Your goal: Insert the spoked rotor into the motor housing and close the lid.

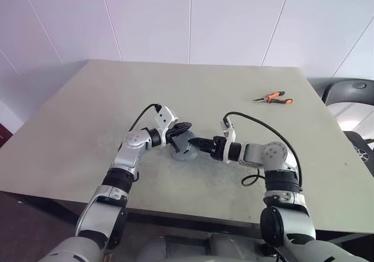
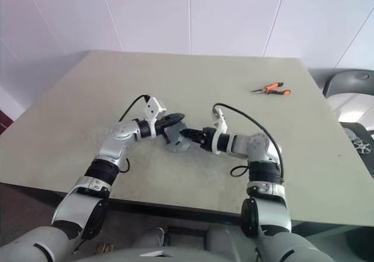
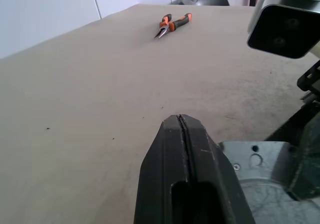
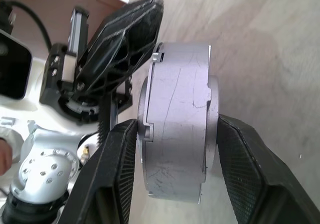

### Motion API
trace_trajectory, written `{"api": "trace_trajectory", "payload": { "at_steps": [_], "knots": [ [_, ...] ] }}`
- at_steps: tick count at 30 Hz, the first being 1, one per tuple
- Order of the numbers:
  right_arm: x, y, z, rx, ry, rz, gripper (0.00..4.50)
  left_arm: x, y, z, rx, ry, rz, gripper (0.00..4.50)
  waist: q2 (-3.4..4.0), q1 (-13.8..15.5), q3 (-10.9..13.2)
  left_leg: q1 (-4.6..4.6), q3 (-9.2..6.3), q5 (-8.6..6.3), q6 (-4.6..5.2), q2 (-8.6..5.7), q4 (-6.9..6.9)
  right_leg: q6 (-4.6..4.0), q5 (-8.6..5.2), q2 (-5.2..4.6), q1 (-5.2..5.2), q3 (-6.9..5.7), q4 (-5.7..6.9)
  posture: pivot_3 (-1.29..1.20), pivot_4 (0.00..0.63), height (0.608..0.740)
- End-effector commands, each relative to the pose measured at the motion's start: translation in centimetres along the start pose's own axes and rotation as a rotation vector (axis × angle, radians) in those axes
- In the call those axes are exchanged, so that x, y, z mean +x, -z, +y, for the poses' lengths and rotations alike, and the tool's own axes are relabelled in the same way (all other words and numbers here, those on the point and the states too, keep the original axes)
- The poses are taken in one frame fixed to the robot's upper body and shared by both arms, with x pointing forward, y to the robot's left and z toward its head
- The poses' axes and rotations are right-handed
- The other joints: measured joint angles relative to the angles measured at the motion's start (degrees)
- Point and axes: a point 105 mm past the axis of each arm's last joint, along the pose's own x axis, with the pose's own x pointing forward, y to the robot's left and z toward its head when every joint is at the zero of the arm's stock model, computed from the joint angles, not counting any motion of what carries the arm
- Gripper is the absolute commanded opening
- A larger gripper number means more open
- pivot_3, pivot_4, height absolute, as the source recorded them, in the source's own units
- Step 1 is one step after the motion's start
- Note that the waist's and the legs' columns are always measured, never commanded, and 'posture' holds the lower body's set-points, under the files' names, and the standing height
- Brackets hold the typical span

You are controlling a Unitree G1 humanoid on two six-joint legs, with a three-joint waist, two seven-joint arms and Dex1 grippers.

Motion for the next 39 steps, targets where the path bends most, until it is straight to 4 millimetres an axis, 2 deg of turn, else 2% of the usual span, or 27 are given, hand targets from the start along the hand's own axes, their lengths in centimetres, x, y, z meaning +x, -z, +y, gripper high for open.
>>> {"api": "trace_trajectory", "payload": {
  "at_steps": [1, 17, 32, 39],
  "knots": [
    [-0.1, -3.3, 3.2, -0.094, -0.114, -0.132, 2.09, 0.6, 0.2, -1.1, 0.001, 0.054, 0.014, 0.0, 0.0, 0.1, 0.0, -0.01, 0.0, 0.0, 0.0, -0.01, 0.01, 0.0, 0.0, -0.01, 0.0, 0.0, 0.0, 0.0, 0.0, 0.74],
    [0.2, -4.4, 2.0, -0.08, -0.05, -0.209, 2.09, 0.5, 0.2, -1.1, 0.002, 0.055, 0.016, 0.0, 0.0, 0.1, 0.0, 0.03, 0.0, 0.0, 0.01, -0.02, 0.09, 0.0, -0.01, -0.01, 0.06, 0.01, 0.06, 0.0, 0.0, 0.74],
    [-0.1, -4.0, 2.7, -0.145, -0.088, -0.165, 2.09, -0.5, 0.6, 0.0, -0.01, 0.004, 0.024, 0.0, 0.0, 0.0, 0.0, 0.04, 0.0, 0.0, 0.01, -0.02, 0.1, 0.0, 0.0, -0.01, 0.07, 0.01, 0.06, 0.0, 0.0, 0.74],
    [-0.4, -4.6, 3.2, -0.174, -0.105, -0.179, 2.09, -0.9, 0.7, 0.4, -0.014, -0.016, 0.027, 0.0, 0.0, 0.0, 0.0, 0.04, -0.01, 0.0, 0.01, -0.02, 0.08, -0.02, 0.01, -0.01, 0.06, 0.01, 0.06, 0.0, 0.0, 0.74]
  ]
}}
